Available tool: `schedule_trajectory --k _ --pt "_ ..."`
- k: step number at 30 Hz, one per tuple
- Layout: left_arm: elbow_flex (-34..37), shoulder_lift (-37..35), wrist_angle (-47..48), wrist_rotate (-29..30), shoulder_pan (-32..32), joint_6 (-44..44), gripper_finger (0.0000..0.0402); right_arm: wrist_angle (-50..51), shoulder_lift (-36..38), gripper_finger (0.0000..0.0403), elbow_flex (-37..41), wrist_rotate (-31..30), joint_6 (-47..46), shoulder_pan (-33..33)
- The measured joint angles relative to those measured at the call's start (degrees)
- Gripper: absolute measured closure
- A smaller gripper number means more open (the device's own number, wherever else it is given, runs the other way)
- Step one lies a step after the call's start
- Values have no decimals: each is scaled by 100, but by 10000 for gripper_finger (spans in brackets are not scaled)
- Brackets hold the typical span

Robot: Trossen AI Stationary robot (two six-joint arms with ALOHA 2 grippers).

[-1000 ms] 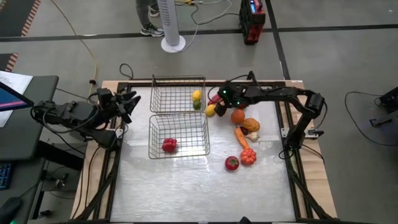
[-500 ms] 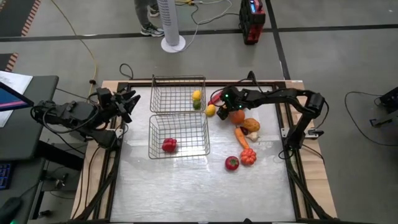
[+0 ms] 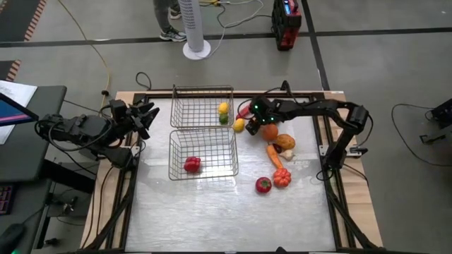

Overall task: Sort produce into baskets
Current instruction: Put the yellow lemon into the top mesh basket

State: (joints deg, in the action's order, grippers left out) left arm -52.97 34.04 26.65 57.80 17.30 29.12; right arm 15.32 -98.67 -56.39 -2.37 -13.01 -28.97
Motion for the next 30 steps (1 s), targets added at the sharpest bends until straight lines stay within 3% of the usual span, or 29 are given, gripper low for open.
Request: schedule_trajectory --k 6,17,30 --pt "0 1 -43 2 0 -4 219 581 0 157 -756 -16 401 -7" --pt "0 0 -44 -55 0 9 219 756 0 155 -2202 -240 702 13" --pt "0 0 -42 -48 0 -1 219 -621 2 153 -2473 -186 552 577"
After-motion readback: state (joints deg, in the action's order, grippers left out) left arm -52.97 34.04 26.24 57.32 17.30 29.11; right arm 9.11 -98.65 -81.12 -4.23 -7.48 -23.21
